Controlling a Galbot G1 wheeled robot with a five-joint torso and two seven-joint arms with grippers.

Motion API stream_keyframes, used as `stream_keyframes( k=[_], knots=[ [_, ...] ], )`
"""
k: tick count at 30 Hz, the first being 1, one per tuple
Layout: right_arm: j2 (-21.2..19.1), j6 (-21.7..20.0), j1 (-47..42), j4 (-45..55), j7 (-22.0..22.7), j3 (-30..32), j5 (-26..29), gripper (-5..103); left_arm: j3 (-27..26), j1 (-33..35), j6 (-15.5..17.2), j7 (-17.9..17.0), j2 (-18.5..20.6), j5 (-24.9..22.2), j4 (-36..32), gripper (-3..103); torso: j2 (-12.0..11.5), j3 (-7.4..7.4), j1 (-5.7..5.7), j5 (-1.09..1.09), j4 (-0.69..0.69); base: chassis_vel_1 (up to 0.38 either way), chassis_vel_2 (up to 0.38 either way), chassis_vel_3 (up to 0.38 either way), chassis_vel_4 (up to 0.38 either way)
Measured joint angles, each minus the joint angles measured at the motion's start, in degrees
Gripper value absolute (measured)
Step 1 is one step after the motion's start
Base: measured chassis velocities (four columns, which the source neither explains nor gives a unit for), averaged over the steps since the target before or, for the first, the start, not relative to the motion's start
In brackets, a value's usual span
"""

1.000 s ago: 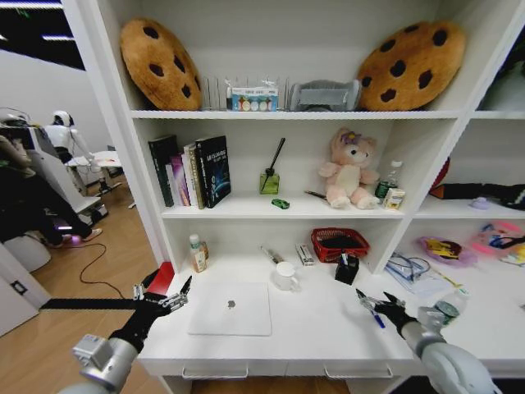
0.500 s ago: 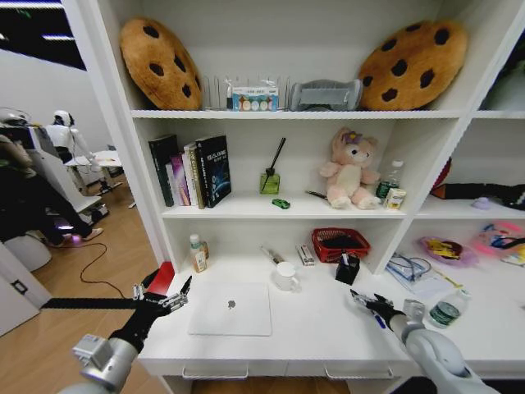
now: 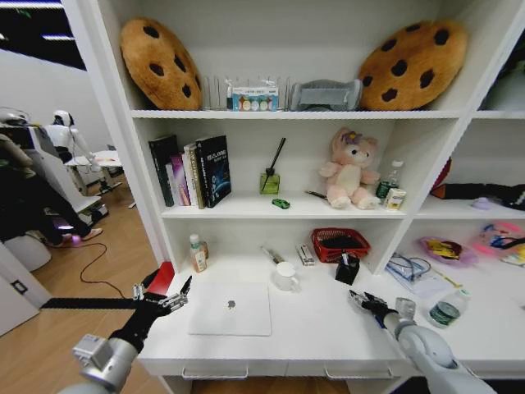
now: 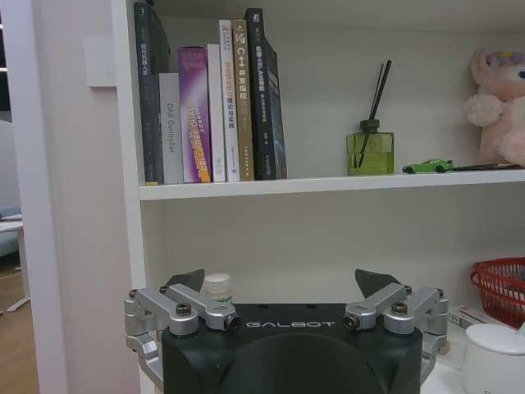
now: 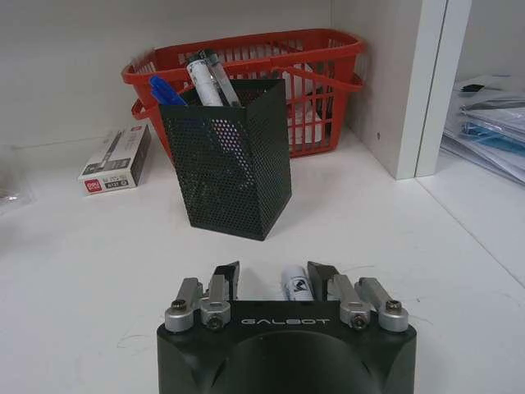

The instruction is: Organize the objects on the table.

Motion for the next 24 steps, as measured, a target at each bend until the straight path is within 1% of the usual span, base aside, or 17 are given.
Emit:
stream_keyframes(
  k=[1,3,4,7,8,10,11,18,19,20,22,23,24],
  knots=[
    [0.0,0.0,0.0,0.0,0.0,0.0,0.0,52,0.0,0.0,0.0,0.0,0.0,0.0,0.0,100,0.0,0.00,0.00,0.00,0.00,0.000,0.000,0.000,0.000],
    [-0.2,0.1,-0.4,0.1,-0.1,0.0,0.0,41,0.0,0.0,0.0,0.0,0.0,0.0,0.0,100,0.0,0.00,0.00,0.00,0.01,0.000,0.000,0.000,0.000],
    [-0.2,0.1,-0.4,0.1,-0.1,0.0,0.0,41,0.0,0.0,0.0,0.0,0.0,0.0,0.0,100,0.0,0.00,0.00,0.00,0.01,0.000,0.000,0.000,0.000],
    [0.1,0.3,-1.8,1.3,0.0,1.0,-0.1,25,0.0,0.0,0.0,0.0,0.0,0.0,0.0,100,0.0,0.00,0.00,0.02,0.00,0.000,0.000,0.000,0.000],
    [0.1,0.3,-1.8,1.3,0.0,1.0,-0.1,25,0.0,0.0,0.0,0.0,0.0,0.0,0.0,100,0.0,0.00,0.00,0.02,0.00,0.000,0.000,0.000,0.000],
    [0.4,0.7,-2.3,1.6,0.1,1.5,-0.2,14,0.0,0.0,0.0,0.0,0.0,0.0,0.0,100,0.0,0.00,0.00,0.03,0.00,0.000,0.000,0.000,0.000],
    [0.5,0.8,-2.5,1.9,0.2,1.7,-0.2,13,0.0,0.0,0.0,0.0,0.0,0.0,0.0,100,0.0,0.00,0.00,0.03,0.00,0.000,0.000,0.000,0.000],
    [0.7,0.8,-3.0,3.4,0.3,3.2,0.8,13,0.0,0.0,0.0,0.0,0.0,0.0,0.0,100,0.0,0.00,0.00,0.02,0.00,0.000,0.000,0.000,0.000],
    [0.7,0.8,-3.1,3.9,0.4,3.6,1.1,9,0.0,0.0,0.0,0.0,0.0,0.0,0.0,100,0.0,0.00,0.00,0.01,0.01,0.000,0.000,0.000,0.000],
    [0.7,0.8,-3.1,3.9,0.4,3.6,1.1,9,0.0,0.0,0.0,0.0,0.0,0.0,0.0,100,0.0,0.00,0.00,0.01,0.01,0.000,0.000,0.000,0.000],
    [0.6,1.5,-3.1,4.8,0.6,4.1,1.3,2,0.0,0.0,0.0,0.0,0.0,0.0,0.0,100,0.0,0.00,0.00,0.01,0.01,0.000,0.000,0.000,0.000],
    [0.6,2.6,-3.0,5.2,0.7,4.3,1.1,1,0.0,0.0,0.0,0.0,0.0,0.0,0.0,100,0.0,0.00,0.00,0.01,0.00,0.000,0.000,0.000,0.000],
    [0.6,2.6,-3.0,5.2,0.7,4.3,1.1,1,0.0,0.0,0.0,0.0,0.0,0.0,0.0,100,0.0,0.00,0.00,0.01,0.00,0.000,0.000,0.000,0.000]
  ],
)
